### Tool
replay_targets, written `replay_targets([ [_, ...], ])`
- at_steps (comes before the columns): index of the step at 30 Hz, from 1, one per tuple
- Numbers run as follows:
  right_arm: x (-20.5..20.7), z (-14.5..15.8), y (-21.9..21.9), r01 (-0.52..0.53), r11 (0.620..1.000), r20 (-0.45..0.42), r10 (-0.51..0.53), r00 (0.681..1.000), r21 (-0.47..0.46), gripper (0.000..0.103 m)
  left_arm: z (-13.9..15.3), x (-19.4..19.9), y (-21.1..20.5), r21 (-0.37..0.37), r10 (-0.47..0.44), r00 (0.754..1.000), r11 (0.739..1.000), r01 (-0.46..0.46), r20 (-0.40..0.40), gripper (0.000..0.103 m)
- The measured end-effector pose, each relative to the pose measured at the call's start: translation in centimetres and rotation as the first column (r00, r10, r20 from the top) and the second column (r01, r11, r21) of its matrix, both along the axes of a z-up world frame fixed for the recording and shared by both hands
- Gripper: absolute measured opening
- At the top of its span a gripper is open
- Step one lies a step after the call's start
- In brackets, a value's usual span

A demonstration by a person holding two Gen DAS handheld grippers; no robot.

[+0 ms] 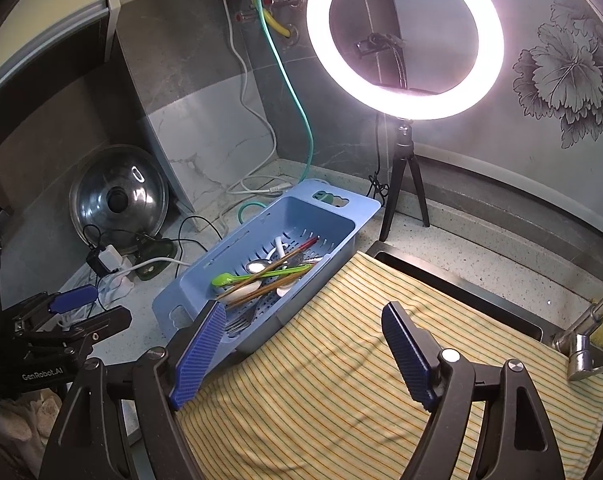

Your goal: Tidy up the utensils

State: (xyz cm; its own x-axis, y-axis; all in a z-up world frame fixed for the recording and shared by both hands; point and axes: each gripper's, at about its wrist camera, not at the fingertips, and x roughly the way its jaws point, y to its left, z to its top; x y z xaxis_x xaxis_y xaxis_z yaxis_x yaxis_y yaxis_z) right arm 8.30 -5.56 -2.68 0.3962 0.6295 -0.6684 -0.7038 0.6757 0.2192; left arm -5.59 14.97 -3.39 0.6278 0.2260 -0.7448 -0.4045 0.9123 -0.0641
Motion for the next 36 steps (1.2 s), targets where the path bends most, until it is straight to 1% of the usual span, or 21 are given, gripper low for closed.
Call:
replay_targets([
  [5,-0.03,-0.08,0.02,0.001,1.000,0.000,-0.001,1.000,-0.007,0.077,0.12,-0.06,-0.09,0.001,0.002,1.000,1.000,-0.002,0.002,0.082],
  [12,-0.23,-0.05,-0.12,0.007,1.000,0.008,-0.007,1.000,-0.014,0.077,0.12,-0.15,-0.14,-0.020,0.002,1.000,1.000,-0.002,0.002,0.082],
  [24,-0.38,-0.30,-0.12,0.009,1.000,-0.006,-0.010,1.000,-0.019,0.078,0.10,-0.07,-0.12,-0.011,0.021,1.000,1.000,-0.021,-0.006,0.083],
  [36,-0.28,-0.39,-0.18,0.007,1.000,-0.010,-0.007,1.000,-0.022,0.078,0.29,-0.26,-0.12,-0.005,0.021,1.000,1.000,-0.021,0.002,0.083],
])
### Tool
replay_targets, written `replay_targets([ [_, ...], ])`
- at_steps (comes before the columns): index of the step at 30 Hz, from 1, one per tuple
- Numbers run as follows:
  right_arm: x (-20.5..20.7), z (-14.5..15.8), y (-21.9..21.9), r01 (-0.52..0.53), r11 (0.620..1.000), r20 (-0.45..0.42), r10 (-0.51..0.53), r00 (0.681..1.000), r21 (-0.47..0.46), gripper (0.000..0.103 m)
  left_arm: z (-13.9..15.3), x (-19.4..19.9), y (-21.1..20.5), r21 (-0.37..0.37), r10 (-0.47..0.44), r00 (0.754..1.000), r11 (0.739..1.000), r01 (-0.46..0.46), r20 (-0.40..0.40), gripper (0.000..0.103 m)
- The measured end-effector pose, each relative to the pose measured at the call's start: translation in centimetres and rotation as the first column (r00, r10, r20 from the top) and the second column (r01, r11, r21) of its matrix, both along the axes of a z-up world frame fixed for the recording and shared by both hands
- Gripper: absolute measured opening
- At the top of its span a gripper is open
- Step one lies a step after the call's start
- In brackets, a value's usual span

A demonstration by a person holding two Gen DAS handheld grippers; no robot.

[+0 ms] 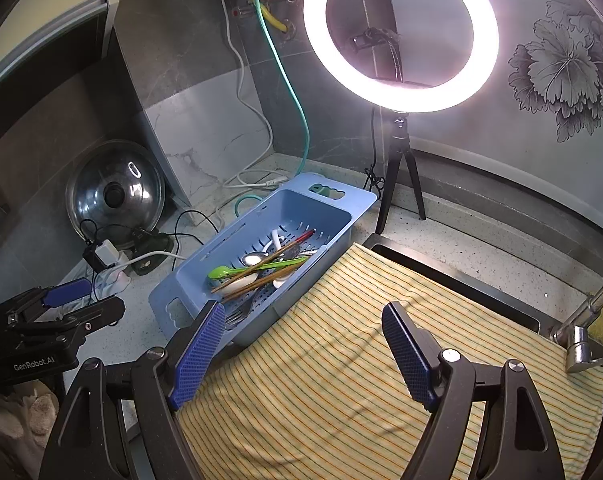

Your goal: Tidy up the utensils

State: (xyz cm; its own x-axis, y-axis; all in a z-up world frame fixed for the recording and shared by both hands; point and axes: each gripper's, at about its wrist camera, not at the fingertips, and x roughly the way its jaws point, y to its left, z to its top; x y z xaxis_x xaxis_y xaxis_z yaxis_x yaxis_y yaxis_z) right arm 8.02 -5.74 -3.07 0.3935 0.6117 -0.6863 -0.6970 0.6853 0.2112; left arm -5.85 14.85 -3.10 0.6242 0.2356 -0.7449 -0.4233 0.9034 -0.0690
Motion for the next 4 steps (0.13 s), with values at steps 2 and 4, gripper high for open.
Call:
replay_targets([
  [2,-0.10,-0.07,0.00,0.002,1.000,-0.002,-0.002,1.000,-0.002,0.078,0.11,-0.10,0.03,0.001,-0.001,1.000,1.000,0.001,0.005,0.083],
  [4,-0.14,-0.14,-0.09,0.004,1.000,-0.007,-0.004,1.000,-0.001,0.078,0.12,-0.10,0.02,0.003,0.001,1.000,1.000,-0.001,0.004,0.083],
])
